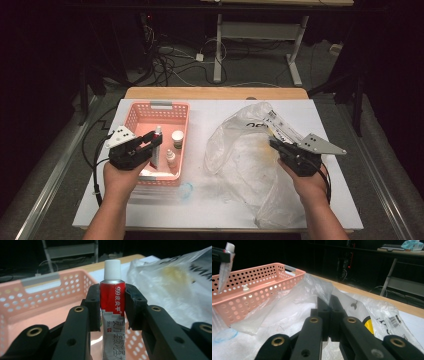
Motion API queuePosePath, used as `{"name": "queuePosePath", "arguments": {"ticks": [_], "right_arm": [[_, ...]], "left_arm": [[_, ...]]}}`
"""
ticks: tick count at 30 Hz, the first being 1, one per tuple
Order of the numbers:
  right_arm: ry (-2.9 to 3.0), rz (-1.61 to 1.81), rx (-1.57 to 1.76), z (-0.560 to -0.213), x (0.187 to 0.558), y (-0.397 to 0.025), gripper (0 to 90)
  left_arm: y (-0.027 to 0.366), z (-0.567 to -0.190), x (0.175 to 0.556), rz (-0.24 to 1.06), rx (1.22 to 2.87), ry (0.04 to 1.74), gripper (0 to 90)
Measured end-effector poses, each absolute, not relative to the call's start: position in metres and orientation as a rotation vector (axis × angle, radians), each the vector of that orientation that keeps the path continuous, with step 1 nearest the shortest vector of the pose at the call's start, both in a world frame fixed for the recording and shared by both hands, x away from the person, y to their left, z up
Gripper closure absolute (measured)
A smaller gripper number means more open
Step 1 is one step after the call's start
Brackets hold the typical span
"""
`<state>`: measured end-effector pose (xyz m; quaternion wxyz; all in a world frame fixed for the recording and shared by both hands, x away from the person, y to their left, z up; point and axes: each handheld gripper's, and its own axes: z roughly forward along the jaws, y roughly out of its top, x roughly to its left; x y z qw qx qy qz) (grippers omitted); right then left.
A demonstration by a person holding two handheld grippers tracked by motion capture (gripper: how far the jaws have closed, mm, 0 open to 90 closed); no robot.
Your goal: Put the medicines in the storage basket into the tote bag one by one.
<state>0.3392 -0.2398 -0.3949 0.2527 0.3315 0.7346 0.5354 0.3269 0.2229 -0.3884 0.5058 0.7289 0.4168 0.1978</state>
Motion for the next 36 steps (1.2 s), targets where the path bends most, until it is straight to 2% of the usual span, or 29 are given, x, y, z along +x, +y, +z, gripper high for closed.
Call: {"name": "queuePosePath", "arguments": {"ticks": [13,20,36], "right_arm": [[1.993,1.463,0.896,-0.393,0.338,-0.24,90.0],[1.989,1.468,0.891,-0.392,0.337,-0.24,90.0],[1.984,1.464,0.885,-0.391,0.336,-0.24,90.0]], "left_arm": [[0.188,-0.367,0.308,0.424,1.775,0.862,66.9],[0.172,-0.373,0.307,0.325,1.757,0.811,67.0],[0.133,-0.39,0.3,0.26,1.805,0.729,66.9]]}}
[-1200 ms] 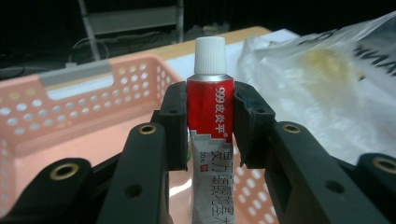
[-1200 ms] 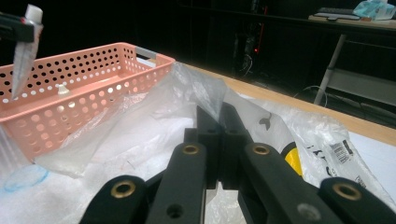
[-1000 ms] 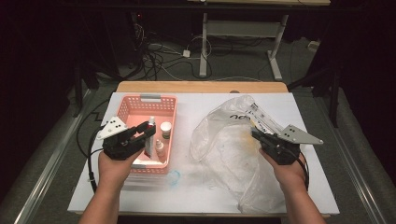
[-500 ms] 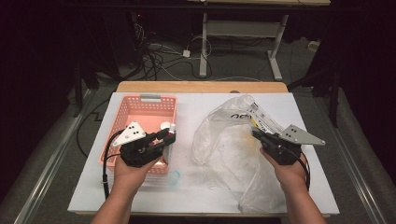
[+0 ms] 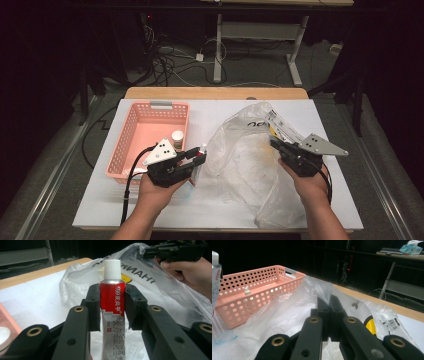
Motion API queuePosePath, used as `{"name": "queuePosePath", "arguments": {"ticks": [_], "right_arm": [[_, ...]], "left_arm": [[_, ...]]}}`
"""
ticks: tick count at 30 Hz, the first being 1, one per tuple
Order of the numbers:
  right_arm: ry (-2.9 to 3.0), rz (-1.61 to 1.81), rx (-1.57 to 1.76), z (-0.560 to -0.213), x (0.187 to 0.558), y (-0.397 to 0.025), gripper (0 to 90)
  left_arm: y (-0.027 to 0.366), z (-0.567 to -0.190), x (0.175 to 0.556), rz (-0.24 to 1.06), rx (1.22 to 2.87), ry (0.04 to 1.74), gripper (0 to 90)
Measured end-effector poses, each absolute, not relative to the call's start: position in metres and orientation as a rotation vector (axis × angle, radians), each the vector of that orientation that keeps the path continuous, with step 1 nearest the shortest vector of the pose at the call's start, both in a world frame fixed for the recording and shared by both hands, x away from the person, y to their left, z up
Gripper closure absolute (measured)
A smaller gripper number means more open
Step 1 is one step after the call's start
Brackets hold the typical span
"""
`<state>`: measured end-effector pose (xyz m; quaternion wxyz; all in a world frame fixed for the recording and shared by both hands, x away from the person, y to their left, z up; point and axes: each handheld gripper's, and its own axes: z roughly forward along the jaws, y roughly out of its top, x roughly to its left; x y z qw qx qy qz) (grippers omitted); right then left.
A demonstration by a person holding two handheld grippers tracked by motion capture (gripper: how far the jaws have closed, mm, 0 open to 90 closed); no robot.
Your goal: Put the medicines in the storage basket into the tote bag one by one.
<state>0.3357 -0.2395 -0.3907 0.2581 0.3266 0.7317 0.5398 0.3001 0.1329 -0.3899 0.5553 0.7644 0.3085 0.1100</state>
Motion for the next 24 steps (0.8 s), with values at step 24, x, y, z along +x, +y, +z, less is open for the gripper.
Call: {"name": "queuePosePath", "arguments": {"ticks": [24], "right_arm": [[1.986,1.468,0.874,-0.39,0.335,-0.239,90.0]], "left_arm": [[0.111,-0.389,0.31,0.234,1.834,0.693,66.8]]}}
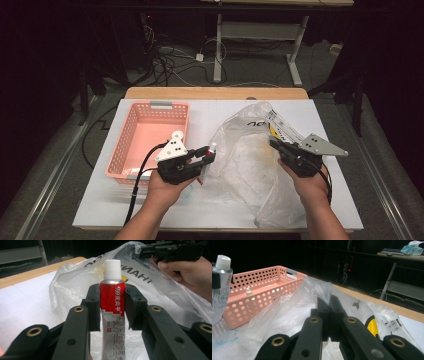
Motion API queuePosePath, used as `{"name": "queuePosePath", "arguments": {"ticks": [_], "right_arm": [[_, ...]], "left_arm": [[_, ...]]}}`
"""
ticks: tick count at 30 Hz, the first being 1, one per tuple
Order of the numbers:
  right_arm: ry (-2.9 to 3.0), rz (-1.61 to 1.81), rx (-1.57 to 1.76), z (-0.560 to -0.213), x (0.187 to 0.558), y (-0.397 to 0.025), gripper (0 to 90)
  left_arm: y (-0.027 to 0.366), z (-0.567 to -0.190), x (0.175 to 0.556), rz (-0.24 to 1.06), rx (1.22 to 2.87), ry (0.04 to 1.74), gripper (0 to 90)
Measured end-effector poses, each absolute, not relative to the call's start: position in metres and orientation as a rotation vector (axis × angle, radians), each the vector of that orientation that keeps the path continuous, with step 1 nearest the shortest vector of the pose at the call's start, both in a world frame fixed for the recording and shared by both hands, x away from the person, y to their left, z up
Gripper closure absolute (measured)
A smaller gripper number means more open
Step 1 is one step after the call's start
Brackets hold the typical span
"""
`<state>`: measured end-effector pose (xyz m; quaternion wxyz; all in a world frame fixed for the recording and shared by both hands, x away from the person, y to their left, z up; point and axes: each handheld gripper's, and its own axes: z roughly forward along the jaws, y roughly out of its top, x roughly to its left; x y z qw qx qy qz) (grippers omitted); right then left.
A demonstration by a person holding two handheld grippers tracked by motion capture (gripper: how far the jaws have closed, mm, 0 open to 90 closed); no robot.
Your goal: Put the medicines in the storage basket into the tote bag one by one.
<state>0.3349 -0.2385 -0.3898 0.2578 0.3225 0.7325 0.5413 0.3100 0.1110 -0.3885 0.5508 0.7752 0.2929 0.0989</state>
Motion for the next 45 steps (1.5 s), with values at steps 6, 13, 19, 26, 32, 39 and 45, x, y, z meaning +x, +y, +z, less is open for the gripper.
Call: {"name": "queuePosePath", "arguments": {"ticks": [6,13,19,26,32,39,45], "right_arm": [[1.981,1.473,0.888,-0.39,0.336,-0.239,90.0],[1.978,1.48,0.879,-0.39,0.337,-0.238,90.0],[1.979,1.481,0.89,-0.39,0.338,-0.238,90.0],[1.969,1.491,0.882,-0.387,0.337,-0.238,90.0],[1.961,1.495,0.883,-0.386,0.338,-0.237,90.0],[1.951,1.511,0.885,-0.384,0.339,-0.235,90.0],[1.942,1.52,0.882,-0.375,0.341,-0.227,90.0]], "left_arm": [[0.093,-0.39,0.307,0.215,1.833,0.657,66.8],[0.065,-0.392,0.302,0.199,1.85,0.6,66.8],[0.045,-0.398,0.303,0.172,1.855,0.587,66.8],[0.031,-0.409,0.307,0.186,1.889,0.599,66.8],[0.023,-0.418,0.309,0.178,1.91,0.605,66.8],[0.02,-0.428,0.314,0.209,1.935,0.626,66.8],[0.026,-0.427,0.323,0.258,1.933,0.669,66.8]]}}
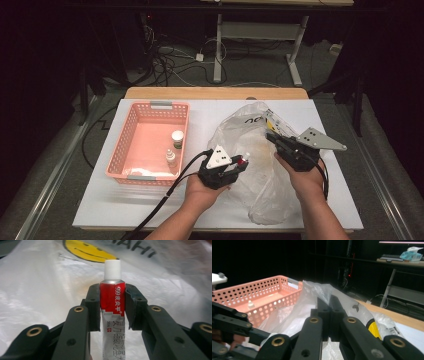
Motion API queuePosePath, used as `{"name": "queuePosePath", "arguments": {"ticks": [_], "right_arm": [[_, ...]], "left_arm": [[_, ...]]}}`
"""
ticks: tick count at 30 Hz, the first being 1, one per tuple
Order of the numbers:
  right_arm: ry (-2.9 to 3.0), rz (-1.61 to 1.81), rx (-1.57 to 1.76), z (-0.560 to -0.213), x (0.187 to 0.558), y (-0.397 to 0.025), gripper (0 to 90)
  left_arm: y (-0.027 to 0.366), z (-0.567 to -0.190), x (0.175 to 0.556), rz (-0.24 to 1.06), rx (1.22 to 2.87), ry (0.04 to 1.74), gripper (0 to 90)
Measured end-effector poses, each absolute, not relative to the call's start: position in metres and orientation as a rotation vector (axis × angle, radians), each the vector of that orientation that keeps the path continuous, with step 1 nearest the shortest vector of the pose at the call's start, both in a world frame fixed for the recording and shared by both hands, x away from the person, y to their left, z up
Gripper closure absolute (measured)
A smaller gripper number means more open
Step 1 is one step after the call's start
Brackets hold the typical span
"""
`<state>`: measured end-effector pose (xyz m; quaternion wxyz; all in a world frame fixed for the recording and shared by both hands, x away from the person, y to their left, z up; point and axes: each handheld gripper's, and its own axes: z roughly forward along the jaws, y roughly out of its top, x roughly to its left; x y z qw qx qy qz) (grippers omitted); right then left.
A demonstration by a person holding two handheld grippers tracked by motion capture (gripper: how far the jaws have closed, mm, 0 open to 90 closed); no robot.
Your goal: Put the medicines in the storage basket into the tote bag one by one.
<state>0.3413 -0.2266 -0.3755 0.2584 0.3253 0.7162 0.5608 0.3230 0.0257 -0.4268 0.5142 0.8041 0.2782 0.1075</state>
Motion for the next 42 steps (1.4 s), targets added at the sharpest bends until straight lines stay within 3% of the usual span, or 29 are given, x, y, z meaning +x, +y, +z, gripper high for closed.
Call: {"name": "queuePosePath", "arguments": {"ticks": [8,18,23,30,42], "right_arm": [[1.941,1.522,0.864,-0.372,0.35,-0.214,90.0],[1.95,1.524,0.882,-0.384,0.352,-0.216,90.0],[1.942,1.527,0.881,-0.384,0.35,-0.221,90.0],[1.923,1.534,0.878,-0.381,0.345,-0.23,90.0],[1.927,1.542,0.9,-0.384,0.346,-0.231,90.0]], "left_arm": [[0.033,-0.421,0.335,0.311,1.914,0.709,66.8],[-0.002,-0.421,0.337,0.273,1.928,0.679,66.7],[-0.019,-0.434,0.343,0.264,1.962,0.7,66.7],[-0.018,-0.448,0.362,0.354,2.016,0.743,66.7],[-0.029,-0.458,0.38,0.325,2.0,0.788,66.2]]}}
